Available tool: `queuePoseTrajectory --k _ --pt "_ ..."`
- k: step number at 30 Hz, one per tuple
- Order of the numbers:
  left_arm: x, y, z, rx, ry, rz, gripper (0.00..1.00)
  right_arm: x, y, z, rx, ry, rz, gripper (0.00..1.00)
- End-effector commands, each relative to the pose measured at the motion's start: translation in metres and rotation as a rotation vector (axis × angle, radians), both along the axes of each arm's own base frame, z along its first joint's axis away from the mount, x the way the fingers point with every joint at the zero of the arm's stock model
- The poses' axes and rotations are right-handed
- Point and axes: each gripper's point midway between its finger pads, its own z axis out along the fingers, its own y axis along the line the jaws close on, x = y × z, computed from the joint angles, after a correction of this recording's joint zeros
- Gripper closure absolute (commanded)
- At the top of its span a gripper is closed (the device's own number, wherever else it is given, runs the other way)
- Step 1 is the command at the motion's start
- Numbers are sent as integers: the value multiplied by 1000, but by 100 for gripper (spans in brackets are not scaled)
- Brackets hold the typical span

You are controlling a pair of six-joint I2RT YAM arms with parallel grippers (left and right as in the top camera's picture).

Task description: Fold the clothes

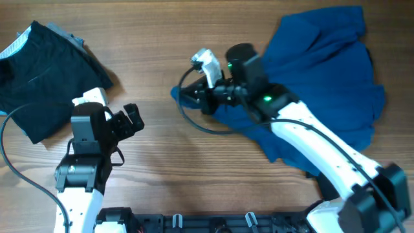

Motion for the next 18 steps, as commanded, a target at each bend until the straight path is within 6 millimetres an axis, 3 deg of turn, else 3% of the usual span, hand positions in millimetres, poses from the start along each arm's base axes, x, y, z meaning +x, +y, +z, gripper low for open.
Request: queuePoseTrajectory --k 1,2,5,9,11,15,18 --pt "6 -4 -3 -25 22 -12 0 15 -2 -37 -108 57 -97 28" --pt "6 -7 -7 -41 37 -27 0 22 -15 -48 -173 68 -167 0" --pt "7 -19 -14 -91 64 -74 0 41 -74 -58 -353 71 -413 0" --pt "14 -57 -4 -301 35 -181 0 46 -175 -16 -416 72 -708 0" --pt "19 -72 -6 -432 63 -176 0 41 -210 -1 -398 94 -796 0" --pt "21 -114 -41 -538 217 -213 0 26 -254 0 -434 160 -885 1" --pt "18 -163 -74 -596 349 -238 0 19 -275 -8 -450 239 -952 0"
